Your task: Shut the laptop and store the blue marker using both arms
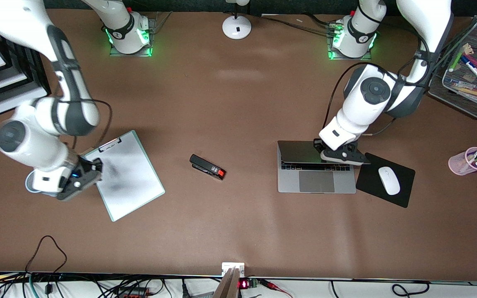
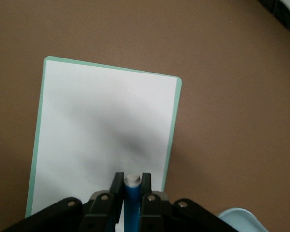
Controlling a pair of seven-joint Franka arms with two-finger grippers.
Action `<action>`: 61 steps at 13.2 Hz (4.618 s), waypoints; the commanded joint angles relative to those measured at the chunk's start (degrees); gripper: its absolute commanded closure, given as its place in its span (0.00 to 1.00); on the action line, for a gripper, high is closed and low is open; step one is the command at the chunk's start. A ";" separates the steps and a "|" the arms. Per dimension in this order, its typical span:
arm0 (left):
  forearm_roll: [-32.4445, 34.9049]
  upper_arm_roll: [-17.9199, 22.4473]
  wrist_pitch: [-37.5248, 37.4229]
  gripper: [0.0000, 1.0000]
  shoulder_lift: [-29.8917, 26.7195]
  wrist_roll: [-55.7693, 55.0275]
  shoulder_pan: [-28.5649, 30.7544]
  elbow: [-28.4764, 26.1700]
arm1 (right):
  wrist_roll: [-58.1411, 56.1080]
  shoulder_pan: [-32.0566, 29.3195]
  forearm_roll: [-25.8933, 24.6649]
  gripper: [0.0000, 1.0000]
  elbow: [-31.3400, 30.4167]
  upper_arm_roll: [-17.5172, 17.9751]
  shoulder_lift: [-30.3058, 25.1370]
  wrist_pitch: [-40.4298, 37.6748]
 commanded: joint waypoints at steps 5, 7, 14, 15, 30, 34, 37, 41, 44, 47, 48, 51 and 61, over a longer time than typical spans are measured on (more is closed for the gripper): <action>2.58 0.43 2.02 1.00 5.17 -0.04 0.41 4.36 | -41.98 -12.05 21.34 1.00 2.41 0.09 -4.50 -9.77; 2.67 0.61 2.73 1.00 5.78 -0.04 0.41 4.54 | -50.34 -15.39 26.17 1.00 3.82 0.09 -3.71 -9.87; 5.92 1.23 3.60 1.00 11.32 -0.04 0.15 9.63 | -72.59 -22.43 40.07 1.00 9.27 0.09 1.29 -15.75; 5.92 1.23 3.61 1.00 11.58 0.05 -0.20 9.90 | -73.76 -23.39 41.91 1.00 9.27 0.09 2.26 -16.63; 10.93 1.84 8.09 1.00 24.59 0.40 -0.47 16.67 | -88.79 -29.64 53.61 1.00 11.12 0.36 11.14 -23.31; 10.93 1.84 8.18 1.00 24.86 0.40 -0.38 16.76 | -88.18 -30.52 53.97 0.01 11.21 0.36 11.50 -23.40; 10.93 1.58 6.26 1.00 22.85 0.31 0.59 17.90 | -84.77 -30.79 53.19 0.00 11.38 0.01 10.88 -23.40; 10.67 0.79 -8.49 0.79 16.87 0.57 0.59 20.79 | -73.37 -30.00 47.22 0.00 11.64 0.00 10.44 -22.96; 10.05 -0.26 -14.14 0.00 12.74 0.58 1.28 21.42 | -58.45 -27.20 37.83 0.00 17.69 0.36 10.36 -23.49; 9.88 -1.50 -23.69 0.00 8.44 0.58 1.64 23.69 | -39.38 -22.10 28.42 0.00 20.69 0.27 6.85 -26.82; 8.66 -1.58 -28.08 0.00 7.29 0.58 1.56 25.44 | -33.75 -20.60 25.96 0.00 20.78 0.01 5.97 -27.96; 4.08 -1.50 -39.96 0.00 6.93 3.72 1.55 32.55 | -19.05 -16.03 17.61 0.00 21.58 0.36 2.63 -30.43; 4.08 -1.15 -56.86 0.00 4.30 10.85 3.66 42.42 | 12.68 -6.01 4.15 0.00 24.99 0.27 -3.18 -43.95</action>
